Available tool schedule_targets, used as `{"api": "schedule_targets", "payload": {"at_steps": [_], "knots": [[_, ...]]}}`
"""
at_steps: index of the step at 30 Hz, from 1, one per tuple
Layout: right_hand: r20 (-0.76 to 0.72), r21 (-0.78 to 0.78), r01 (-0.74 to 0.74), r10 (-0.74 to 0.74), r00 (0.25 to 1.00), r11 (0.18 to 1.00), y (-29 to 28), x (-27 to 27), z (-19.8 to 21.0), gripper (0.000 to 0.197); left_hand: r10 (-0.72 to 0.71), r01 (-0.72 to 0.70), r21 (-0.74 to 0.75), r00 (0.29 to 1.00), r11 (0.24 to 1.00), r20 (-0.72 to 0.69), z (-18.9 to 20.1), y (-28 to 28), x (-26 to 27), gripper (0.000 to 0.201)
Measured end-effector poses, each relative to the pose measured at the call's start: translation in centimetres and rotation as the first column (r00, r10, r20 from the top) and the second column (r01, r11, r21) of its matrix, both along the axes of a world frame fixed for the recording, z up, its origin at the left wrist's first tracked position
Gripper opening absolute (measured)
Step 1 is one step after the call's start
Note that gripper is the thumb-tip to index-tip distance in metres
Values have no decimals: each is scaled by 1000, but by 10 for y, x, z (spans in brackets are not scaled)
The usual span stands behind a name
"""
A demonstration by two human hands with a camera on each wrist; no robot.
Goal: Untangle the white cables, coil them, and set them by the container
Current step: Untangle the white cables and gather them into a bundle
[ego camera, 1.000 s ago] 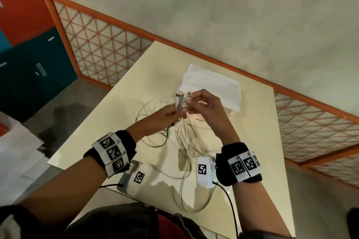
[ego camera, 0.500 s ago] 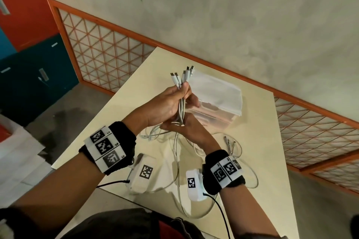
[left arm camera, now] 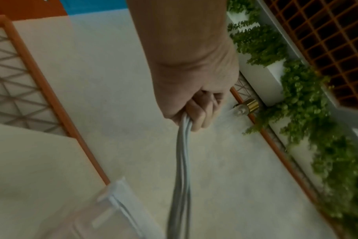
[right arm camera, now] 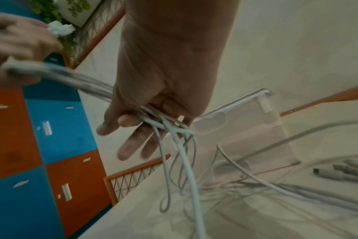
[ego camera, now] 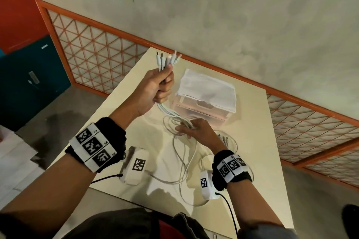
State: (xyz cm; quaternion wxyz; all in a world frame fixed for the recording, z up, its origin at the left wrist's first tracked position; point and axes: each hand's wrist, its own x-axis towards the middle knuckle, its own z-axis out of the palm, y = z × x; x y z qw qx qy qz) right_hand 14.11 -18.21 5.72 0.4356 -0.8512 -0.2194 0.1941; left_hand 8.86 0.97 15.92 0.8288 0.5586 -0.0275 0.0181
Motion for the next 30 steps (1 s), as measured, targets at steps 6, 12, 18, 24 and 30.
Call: {"api": "schedule_targets", "payload": {"at_steps": [6, 12, 18, 24, 30], "knots": [[41, -36, 26, -25, 999, 999, -7, 3, 34, 39, -11, 40, 735, 999, 677, -45, -21, 7, -7, 37], [122, -37, -93, 97, 988, 995, 4, 5, 64, 23, -134, 285, 800, 958, 528, -253, -37, 3, 1, 20], [-11, -2, -59, 59, 998, 998, -7, 13, 53, 36, -56, 81, 731, 997, 678, -58, -32, 10, 2, 23], [-47, -86, -21, 17, 999, 996, -33, 27, 37, 37, 93, -125, 633, 992, 764, 83, -34, 4, 4, 32], [20, -172, 103, -101, 995, 980, -71, 40, 19, 41, 359, -398, 432, 917, 810, 171, -23, 16, 11, 16]]}}
